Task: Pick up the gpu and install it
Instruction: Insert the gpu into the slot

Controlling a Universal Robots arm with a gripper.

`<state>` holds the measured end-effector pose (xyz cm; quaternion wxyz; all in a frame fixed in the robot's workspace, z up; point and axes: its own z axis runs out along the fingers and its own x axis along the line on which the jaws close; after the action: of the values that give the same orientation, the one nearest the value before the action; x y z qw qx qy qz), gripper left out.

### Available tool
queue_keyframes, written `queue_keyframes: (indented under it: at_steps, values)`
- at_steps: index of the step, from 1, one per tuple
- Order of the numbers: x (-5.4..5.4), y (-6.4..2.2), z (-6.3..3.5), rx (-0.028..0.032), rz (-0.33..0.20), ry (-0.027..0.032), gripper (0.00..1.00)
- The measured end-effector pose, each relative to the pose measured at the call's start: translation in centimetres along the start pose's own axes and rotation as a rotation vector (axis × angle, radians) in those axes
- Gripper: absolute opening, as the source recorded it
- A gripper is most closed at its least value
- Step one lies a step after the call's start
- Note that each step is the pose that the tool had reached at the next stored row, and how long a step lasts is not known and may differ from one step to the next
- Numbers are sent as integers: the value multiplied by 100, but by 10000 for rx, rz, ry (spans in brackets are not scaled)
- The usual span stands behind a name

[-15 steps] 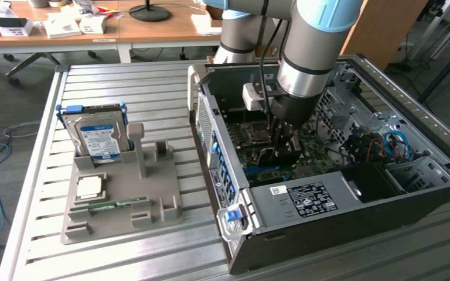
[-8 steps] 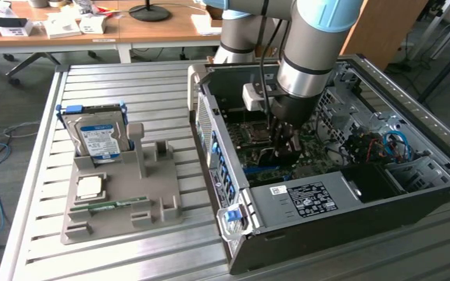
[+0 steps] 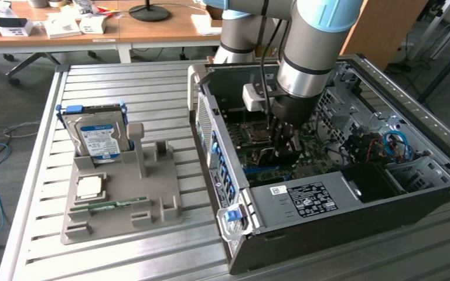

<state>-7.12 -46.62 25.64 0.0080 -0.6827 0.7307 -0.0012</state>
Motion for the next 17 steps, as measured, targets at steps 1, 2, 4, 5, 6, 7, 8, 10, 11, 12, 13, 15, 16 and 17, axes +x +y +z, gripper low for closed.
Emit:
queue_keyframes:
  at_steps: [1,2,4,5,6,7,8,10,11,12,13,15,16,17]
  values:
    - [0,0,0,-1,-40,0,26]
    - [0,0,0,-1,-81,0,26]
    - [0,0,0,-1,-105,3,26]
    - [0,0,0,-1,-105,3,26]
    - [-1,0,0,-1,-106,2,26]
    - [-1,0,0,-1,-106,3,26]
    - [-1,0,0,-1,-115,5,26]
    - [-1,0,0,-1,-190,5,26]
    - [-1,0,0,-2,-223,5,26]
    - [-1,0,0,-2,-249,4,26]
    - [-1,0,0,-3,-279,3,26]
    - [-1,0,0,-3,-280,4,26]
    - [0,1,1,-3,-280,5,26]
    - [0,4,1,-3,-279,5,26]
